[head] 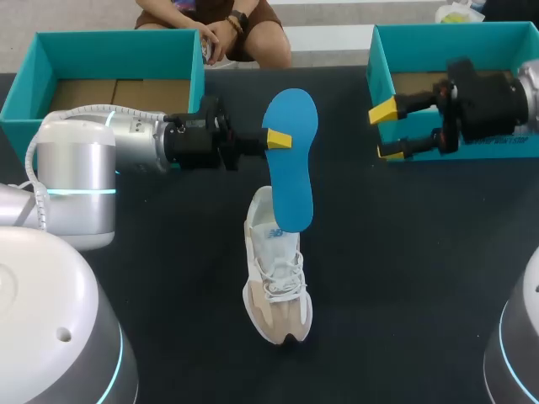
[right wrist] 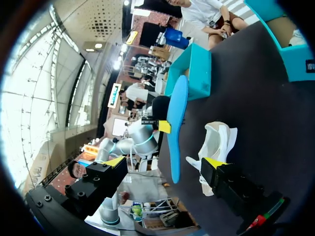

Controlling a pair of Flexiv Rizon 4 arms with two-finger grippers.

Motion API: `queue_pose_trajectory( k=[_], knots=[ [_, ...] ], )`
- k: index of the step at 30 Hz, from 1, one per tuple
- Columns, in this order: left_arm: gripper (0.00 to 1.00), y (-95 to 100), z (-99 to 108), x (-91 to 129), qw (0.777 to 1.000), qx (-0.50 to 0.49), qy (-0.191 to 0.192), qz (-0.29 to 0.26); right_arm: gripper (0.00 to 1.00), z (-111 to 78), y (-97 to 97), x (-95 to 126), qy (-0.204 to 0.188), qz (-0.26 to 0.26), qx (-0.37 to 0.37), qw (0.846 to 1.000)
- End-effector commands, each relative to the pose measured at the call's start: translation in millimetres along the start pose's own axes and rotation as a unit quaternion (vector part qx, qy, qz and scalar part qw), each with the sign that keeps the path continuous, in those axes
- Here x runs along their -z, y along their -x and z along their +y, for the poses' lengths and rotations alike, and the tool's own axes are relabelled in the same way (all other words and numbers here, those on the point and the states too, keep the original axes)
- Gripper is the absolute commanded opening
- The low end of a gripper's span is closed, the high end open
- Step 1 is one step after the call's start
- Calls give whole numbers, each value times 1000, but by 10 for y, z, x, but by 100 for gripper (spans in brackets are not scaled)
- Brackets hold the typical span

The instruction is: Take the shoe out of the shoebox, open the shoe tongue, remove and reinsert the insole, then place the shoe into the shoebox

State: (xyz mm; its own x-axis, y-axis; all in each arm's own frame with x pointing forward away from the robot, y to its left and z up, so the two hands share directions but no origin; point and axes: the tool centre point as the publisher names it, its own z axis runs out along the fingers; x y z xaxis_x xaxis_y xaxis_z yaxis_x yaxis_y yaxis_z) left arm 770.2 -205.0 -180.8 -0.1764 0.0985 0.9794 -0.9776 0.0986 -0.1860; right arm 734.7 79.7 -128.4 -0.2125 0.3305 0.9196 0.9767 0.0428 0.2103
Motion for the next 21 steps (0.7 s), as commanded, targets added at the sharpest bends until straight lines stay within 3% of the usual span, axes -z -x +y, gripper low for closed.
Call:
queue_pose_trajectory(
  k=[1, 5, 21],
  knots=[
    [0, 0, 6, -3, 1000, 0, 0, -1, 100, -93, -168, -62, 12, -100, 8, 995],
    [0, 0, 6, -3, 1000, 0, 0, -1, 100, -82, -220, -141, -6, -151, 0, 989],
    [0, 0, 6, -3, 1000, 0, 0, -1, 100, -82, -220, -141, -6, -151, 0, 989]
  ],
)
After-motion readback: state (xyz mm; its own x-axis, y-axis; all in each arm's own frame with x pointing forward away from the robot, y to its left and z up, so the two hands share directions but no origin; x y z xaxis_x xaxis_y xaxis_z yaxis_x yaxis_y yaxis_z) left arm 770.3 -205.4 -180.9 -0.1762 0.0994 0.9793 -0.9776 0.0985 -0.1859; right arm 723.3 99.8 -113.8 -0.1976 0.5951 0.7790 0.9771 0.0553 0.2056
